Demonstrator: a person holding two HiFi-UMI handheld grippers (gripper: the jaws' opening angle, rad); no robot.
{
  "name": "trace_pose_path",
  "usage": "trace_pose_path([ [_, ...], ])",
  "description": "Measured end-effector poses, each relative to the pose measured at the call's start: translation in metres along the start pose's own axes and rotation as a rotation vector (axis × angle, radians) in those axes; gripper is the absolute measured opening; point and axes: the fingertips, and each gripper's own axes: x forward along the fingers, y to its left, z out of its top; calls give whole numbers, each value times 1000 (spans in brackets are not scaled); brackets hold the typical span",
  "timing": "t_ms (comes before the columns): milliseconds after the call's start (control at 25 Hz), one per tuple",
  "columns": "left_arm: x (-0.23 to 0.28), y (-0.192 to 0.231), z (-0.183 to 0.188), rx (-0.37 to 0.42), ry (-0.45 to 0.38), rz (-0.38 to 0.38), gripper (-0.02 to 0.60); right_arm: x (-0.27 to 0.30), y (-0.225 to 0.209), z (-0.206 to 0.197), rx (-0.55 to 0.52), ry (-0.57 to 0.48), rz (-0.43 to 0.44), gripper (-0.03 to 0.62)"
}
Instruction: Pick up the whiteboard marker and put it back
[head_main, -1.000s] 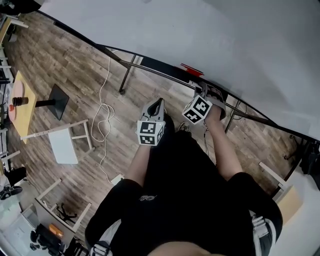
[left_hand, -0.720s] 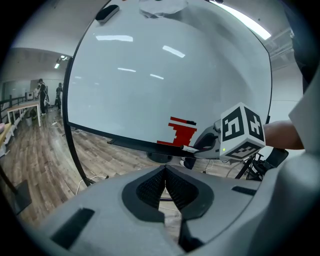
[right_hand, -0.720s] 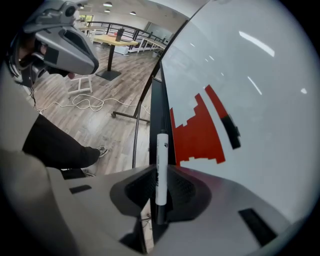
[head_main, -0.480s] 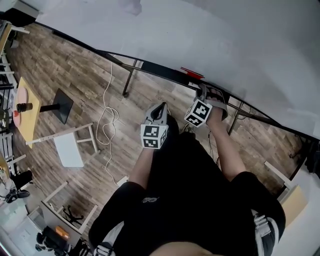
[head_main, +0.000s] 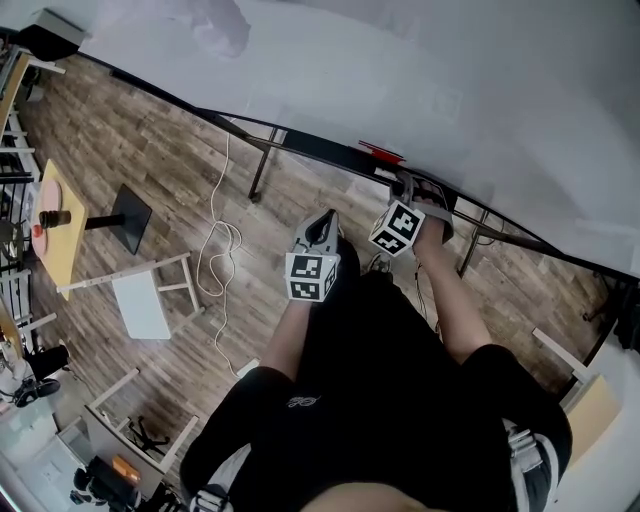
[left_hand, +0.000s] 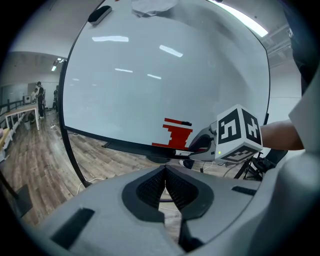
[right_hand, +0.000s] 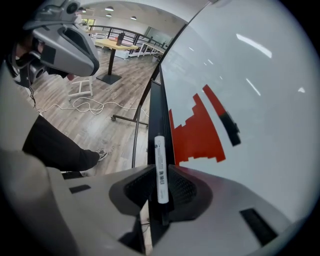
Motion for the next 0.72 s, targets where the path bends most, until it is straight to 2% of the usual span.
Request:
trace_pose_path([
  [200, -5, -8, 6, 14, -15, 2, 6, -8, -3, -3, 23, -15, -7, 122],
  [360, -12, -17, 11, 27, -35, 7, 6, -25, -6, -4, 79, -69, -48, 124],
  [600, -20, -34, 24, 34, -80, 15, 6, -72, -7, 8, 346, -301, -41, 124],
  [720, -24, -45, 34, 34, -111, 22, 6, -101, -11, 10, 471, -396, -70, 124],
])
